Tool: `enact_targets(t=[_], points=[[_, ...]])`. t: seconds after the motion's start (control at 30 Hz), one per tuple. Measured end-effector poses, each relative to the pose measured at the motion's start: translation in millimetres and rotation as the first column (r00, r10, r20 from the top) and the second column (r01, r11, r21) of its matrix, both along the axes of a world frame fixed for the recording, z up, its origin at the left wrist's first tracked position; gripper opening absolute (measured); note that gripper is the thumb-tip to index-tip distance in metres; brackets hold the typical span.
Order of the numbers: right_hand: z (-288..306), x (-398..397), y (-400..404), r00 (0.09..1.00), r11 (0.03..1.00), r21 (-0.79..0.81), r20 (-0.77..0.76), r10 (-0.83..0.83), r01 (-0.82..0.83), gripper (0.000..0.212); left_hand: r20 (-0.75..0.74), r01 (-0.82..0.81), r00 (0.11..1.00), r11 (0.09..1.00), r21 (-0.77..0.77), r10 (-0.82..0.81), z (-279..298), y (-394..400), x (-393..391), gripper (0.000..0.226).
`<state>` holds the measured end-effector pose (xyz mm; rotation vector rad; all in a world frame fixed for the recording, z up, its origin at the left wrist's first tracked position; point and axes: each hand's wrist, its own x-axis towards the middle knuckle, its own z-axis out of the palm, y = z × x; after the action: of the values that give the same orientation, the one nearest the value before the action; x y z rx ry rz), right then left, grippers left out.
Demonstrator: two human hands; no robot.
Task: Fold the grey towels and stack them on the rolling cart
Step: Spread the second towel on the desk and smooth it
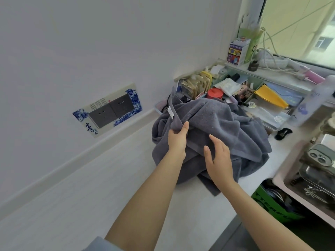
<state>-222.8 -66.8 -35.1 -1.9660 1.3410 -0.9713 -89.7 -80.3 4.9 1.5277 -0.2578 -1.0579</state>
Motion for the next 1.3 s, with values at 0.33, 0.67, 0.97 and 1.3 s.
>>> enact_targets(t=[0.33,0.67,0.97,1.3], points=[[18,28,20,0.995,0.970,-0.232,-0.041,-0.087,0.075,0.046,0.149,-0.203,0.964,0.971,-0.126,0.221,9,73,51,0.044],[-5,129,133,0.914,0.888,-0.270,-0.269,0.303,-0.373,0.045,0.395,-0.610,0.722,0.792,-0.025,0.569,10,291,151,0.021],[-74,195,275,0.493,0.649,0.163,-0.523,0.696,-0.743,0.078,0.564,-0.763,0.636,0.538,0.359,0.526,-53,543,222,0.036],[-90,277,372,0.267,0.544,0.192,-0.710,0.651,-0.816,0.051,0.562,-0.750,0.661,0.450,0.484,0.498,-90,714,225,0.051]])
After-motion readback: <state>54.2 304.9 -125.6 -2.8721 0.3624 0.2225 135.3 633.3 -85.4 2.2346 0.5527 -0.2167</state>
